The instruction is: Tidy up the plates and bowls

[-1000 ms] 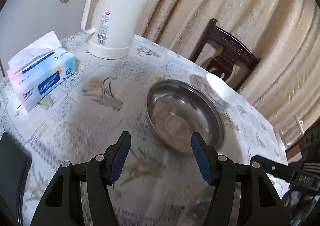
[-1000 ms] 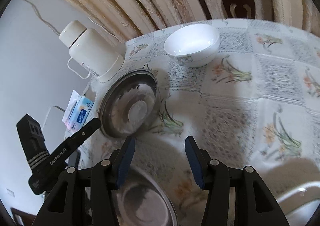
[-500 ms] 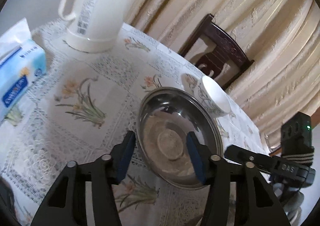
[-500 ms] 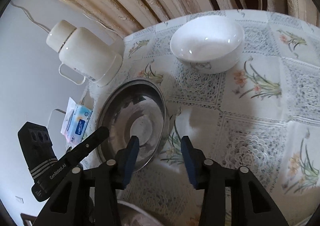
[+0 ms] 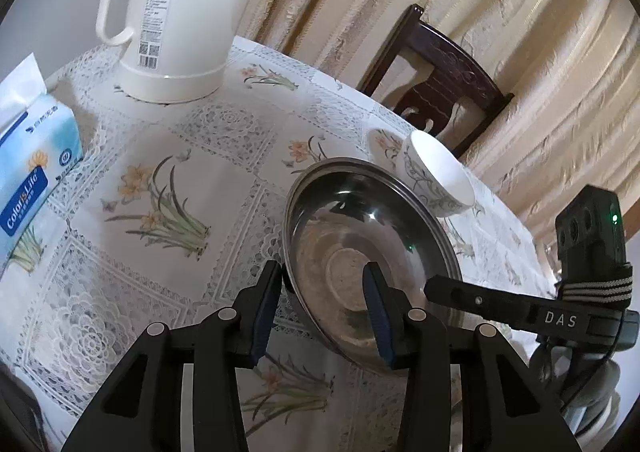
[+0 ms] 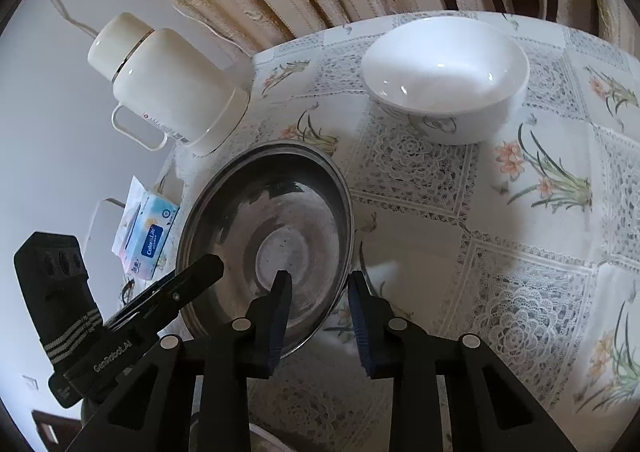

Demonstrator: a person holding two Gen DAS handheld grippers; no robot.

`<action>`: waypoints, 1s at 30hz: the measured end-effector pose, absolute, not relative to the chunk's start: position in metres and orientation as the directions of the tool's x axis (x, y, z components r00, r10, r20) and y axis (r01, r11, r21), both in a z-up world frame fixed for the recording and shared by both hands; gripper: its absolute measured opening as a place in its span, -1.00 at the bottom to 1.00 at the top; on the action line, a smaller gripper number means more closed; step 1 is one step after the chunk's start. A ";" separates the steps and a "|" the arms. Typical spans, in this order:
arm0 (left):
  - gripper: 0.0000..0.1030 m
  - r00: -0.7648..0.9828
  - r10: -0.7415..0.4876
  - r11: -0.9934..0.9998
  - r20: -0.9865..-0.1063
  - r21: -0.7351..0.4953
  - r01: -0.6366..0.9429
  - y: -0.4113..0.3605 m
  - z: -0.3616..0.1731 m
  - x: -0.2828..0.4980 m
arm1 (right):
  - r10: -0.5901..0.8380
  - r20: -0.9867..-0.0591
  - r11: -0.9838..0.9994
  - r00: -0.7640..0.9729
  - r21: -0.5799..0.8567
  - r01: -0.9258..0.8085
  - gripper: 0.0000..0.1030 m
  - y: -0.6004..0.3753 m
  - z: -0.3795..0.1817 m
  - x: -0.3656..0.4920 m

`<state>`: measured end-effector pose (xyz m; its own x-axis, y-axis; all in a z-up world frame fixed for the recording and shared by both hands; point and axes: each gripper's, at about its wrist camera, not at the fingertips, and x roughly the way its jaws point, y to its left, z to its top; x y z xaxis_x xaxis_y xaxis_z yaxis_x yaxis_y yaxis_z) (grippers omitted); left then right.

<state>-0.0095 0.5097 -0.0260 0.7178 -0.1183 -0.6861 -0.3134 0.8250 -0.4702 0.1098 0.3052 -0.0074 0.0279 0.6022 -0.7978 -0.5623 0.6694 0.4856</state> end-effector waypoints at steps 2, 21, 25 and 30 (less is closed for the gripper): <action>-0.16 0.711 -0.113 0.828 -0.694 -0.462 -0.319 0.510 -0.026 -0.008 | 0.604 -0.796 0.665 0.033 0.481 -0.572 -0.40 0.305 -0.005 0.107; -0.16 0.750 -0.059 0.873 -0.658 -0.399 -0.281 0.480 0.016 -0.056 | 0.633 -0.762 0.605 0.133 0.381 -0.699 -0.40 0.269 0.048 0.045; -0.16 0.761 -0.068 0.881 -0.646 -0.396 -0.258 0.467 0.024 -0.074 | 0.632 -0.763 0.602 0.134 0.375 -0.705 -0.40 0.253 0.052 0.026; -0.16 0.757 -0.084 0.892 -0.647 -0.387 -0.232 0.447 0.027 -0.096 | 0.631 -0.767 0.606 0.117 0.392 -0.692 -0.40 0.234 0.050 0.009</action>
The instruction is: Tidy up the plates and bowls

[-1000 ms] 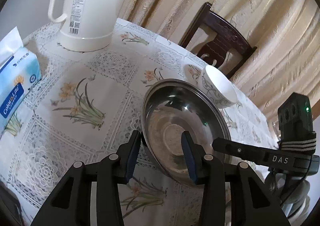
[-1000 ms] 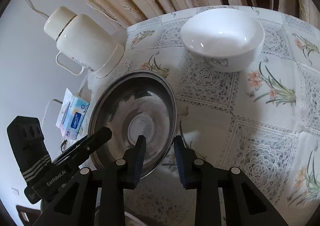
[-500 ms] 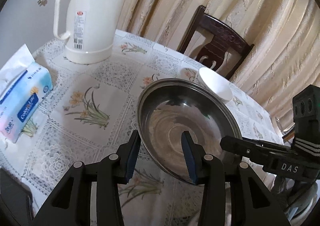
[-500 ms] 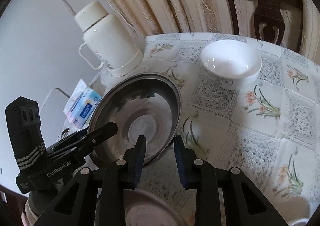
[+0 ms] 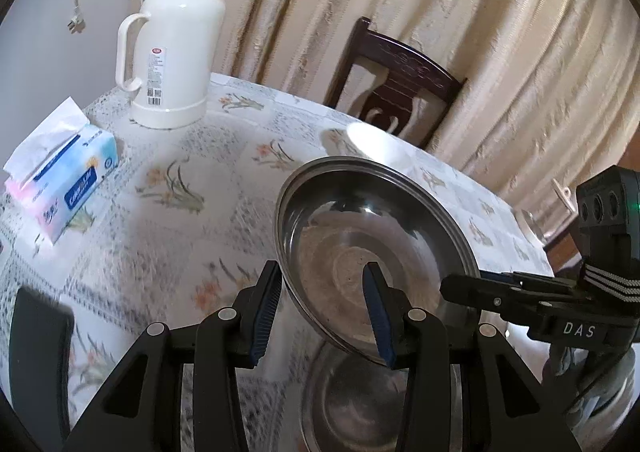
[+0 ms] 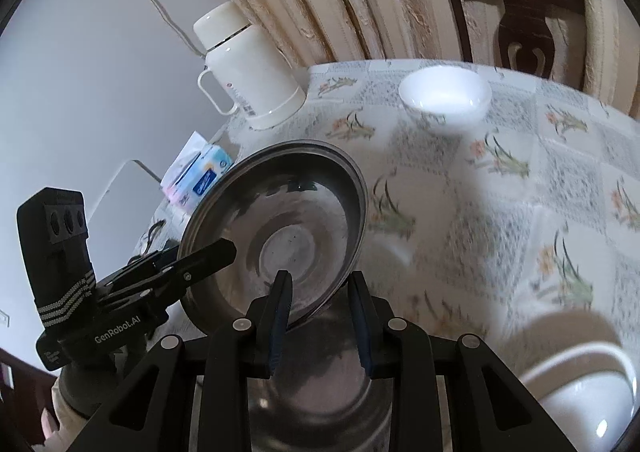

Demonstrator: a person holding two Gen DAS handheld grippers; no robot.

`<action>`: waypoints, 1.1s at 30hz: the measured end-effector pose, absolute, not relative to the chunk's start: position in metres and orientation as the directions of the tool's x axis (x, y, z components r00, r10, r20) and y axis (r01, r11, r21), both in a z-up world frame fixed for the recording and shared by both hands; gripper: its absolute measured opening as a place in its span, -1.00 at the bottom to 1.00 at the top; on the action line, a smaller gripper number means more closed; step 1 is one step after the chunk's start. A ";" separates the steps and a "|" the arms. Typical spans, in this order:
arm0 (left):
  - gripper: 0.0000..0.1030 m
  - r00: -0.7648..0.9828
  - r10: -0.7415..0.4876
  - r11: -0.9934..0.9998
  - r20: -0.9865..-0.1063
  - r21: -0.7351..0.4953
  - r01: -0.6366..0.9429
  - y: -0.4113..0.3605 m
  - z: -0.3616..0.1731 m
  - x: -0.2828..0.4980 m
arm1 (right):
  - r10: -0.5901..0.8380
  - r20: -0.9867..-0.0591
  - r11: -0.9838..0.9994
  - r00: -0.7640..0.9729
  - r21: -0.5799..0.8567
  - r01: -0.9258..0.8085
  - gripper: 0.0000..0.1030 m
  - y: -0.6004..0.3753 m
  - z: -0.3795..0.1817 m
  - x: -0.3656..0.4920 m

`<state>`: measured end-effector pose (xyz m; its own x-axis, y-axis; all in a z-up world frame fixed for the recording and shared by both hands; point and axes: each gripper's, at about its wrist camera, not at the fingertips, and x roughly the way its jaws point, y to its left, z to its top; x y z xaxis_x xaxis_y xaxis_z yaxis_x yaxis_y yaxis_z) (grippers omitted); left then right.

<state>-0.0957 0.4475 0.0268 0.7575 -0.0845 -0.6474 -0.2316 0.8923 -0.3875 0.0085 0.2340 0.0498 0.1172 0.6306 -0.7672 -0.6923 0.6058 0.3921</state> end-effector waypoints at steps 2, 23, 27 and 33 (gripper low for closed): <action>-0.16 0.753 -0.090 0.896 -0.652 -0.384 -0.225 0.440 0.026 -0.104 | 0.629 -0.770 0.609 0.107 0.403 -0.684 -0.40 0.228 0.048 0.003; -0.16 0.716 -0.117 0.912 -0.688 -0.359 -0.197 0.396 0.008 -0.150 | 0.607 -0.789 0.632 0.095 0.407 -0.659 -0.40 0.198 0.029 -0.034; -0.16 0.703 -0.129 0.911 -0.699 -0.363 -0.194 0.393 0.004 -0.152 | 0.599 -0.796 0.642 0.090 0.409 -0.648 -0.40 0.195 0.024 -0.036; -0.10 0.690 -0.147 0.907 -0.709 -0.374 -0.192 0.391 0.002 -0.151 | 0.592 -0.801 0.653 0.090 0.412 -0.636 -0.40 0.191 0.019 -0.036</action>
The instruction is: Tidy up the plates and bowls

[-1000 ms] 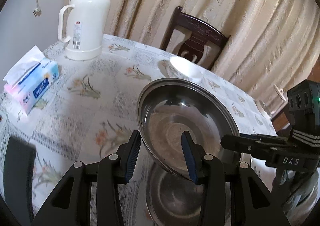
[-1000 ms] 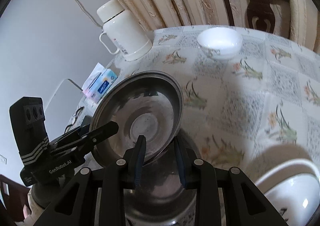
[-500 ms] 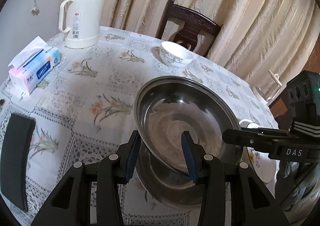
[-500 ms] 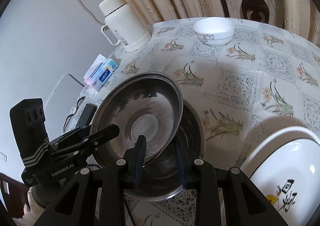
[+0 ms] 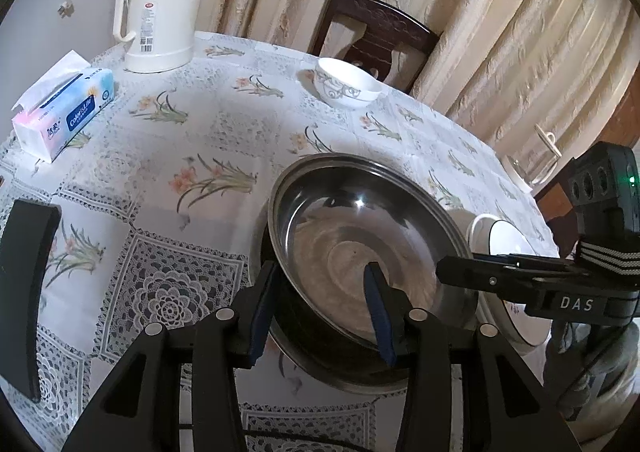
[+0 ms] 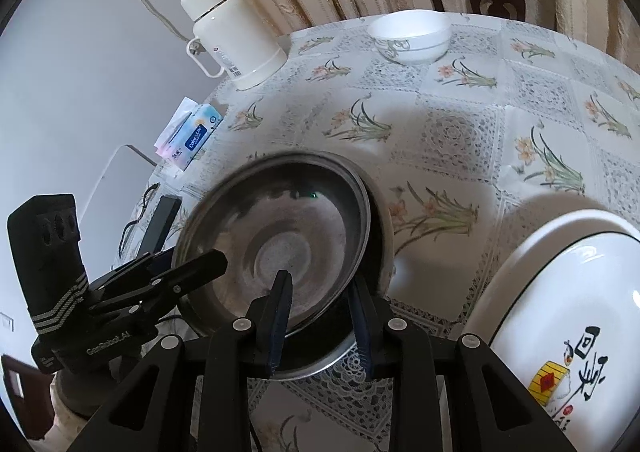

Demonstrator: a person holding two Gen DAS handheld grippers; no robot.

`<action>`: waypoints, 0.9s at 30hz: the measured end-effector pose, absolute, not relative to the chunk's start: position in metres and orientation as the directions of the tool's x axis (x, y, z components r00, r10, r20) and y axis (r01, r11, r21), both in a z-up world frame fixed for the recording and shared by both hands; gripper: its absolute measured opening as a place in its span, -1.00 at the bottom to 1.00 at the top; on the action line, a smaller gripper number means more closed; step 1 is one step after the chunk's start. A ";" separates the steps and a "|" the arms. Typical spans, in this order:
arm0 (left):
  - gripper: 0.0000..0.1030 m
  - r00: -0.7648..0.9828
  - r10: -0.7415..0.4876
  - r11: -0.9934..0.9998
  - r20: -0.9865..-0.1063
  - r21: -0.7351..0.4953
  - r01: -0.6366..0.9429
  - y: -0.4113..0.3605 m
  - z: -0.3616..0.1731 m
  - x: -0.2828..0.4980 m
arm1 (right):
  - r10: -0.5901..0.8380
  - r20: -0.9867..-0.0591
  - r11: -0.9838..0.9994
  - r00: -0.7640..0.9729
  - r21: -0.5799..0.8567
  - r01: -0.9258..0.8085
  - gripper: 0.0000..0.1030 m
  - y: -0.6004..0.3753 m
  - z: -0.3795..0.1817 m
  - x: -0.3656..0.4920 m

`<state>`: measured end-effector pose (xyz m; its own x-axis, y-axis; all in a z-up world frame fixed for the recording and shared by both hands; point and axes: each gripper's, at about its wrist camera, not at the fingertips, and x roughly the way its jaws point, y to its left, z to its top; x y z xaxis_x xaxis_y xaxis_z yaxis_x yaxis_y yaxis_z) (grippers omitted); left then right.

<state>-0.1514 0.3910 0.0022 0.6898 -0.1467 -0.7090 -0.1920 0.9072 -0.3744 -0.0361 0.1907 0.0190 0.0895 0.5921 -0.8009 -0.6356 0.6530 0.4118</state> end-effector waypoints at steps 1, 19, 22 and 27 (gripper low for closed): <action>-0.09 0.688 -0.148 0.907 -0.711 -0.374 -0.192 0.391 0.002 -0.151 | 0.593 -0.800 0.654 0.090 0.413 -0.634 -0.40 0.190 0.019 -0.036; 0.13 0.678 -0.162 0.904 -0.718 -0.384 -0.191 0.389 0.010 -0.157 | 0.609 -0.784 0.668 0.117 0.428 -0.608 -0.27 0.178 0.026 -0.036; 0.13 0.685 -0.149 0.904 -0.714 -0.380 -0.199 0.390 0.013 -0.161 | 0.618 -0.775 0.667 0.130 0.429 -0.609 -0.27 0.175 0.032 -0.038; 0.13 0.702 -0.140 0.907 -0.699 -0.374 -0.192 0.387 0.021 -0.167 | 0.624 -0.767 0.670 0.147 0.428 -0.606 -0.27 0.167 0.036 -0.042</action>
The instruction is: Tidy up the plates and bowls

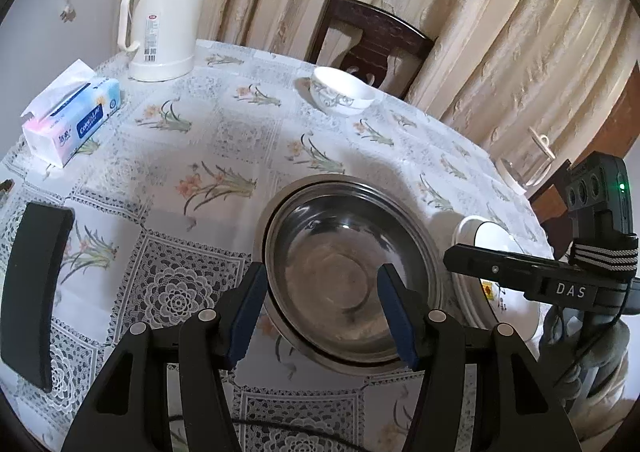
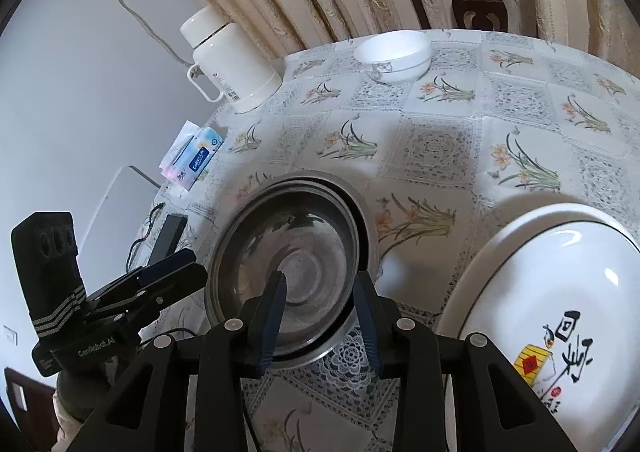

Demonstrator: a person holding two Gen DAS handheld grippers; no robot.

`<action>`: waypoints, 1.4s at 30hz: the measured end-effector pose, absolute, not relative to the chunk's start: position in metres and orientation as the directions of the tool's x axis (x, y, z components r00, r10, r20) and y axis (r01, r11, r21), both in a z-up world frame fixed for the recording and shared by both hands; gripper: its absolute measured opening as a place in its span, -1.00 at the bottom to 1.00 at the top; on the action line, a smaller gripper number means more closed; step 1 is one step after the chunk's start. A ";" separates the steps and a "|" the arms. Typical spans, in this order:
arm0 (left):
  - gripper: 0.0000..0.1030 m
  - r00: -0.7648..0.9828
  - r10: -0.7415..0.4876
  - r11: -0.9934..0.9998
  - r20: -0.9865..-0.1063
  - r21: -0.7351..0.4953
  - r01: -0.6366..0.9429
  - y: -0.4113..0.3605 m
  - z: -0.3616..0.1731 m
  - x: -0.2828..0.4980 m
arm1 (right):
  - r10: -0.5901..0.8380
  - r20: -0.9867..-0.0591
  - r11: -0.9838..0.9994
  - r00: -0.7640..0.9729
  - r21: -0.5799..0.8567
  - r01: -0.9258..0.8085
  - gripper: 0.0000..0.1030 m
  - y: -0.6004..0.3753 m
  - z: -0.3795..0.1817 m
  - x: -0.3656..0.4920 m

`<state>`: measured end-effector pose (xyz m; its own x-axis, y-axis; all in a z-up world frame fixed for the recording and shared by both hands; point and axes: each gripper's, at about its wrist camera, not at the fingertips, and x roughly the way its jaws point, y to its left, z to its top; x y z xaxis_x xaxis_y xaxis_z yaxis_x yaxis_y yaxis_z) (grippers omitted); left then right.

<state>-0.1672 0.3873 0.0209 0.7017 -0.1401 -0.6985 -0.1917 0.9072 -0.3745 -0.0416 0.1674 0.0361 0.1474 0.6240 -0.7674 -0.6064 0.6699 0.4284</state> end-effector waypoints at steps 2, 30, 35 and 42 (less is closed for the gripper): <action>0.13 0.702 -0.141 0.908 -0.698 -0.374 -0.189 0.385 0.021 -0.167 | 0.621 -0.769 0.676 0.151 0.428 -0.599 -0.27 0.164 0.035 -0.040; 0.13 0.710 -0.143 0.910 -0.689 -0.373 -0.179 0.387 0.046 -0.095 | 0.644 -0.721 0.724 0.255 0.468 -0.506 -0.01 0.120 0.057 0.037; 0.13 0.697 -0.123 0.919 -0.707 -0.346 -0.189 0.391 0.047 -0.066 | 0.631 -0.734 0.735 0.250 0.463 -0.495 0.02 0.128 0.053 0.061; 0.13 0.684 -0.053 0.945 -0.727 -0.258 -0.201 0.396 0.048 -0.021 | 0.612 -0.751 0.757 0.248 0.466 -0.458 0.02 0.136 0.046 0.098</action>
<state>-0.0210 0.3963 0.0485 0.6844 -0.0532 -0.7271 -0.2007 0.9450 -0.2581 0.0977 0.1364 0.0456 0.2477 0.6124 -0.7508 -0.4580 0.7569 0.4662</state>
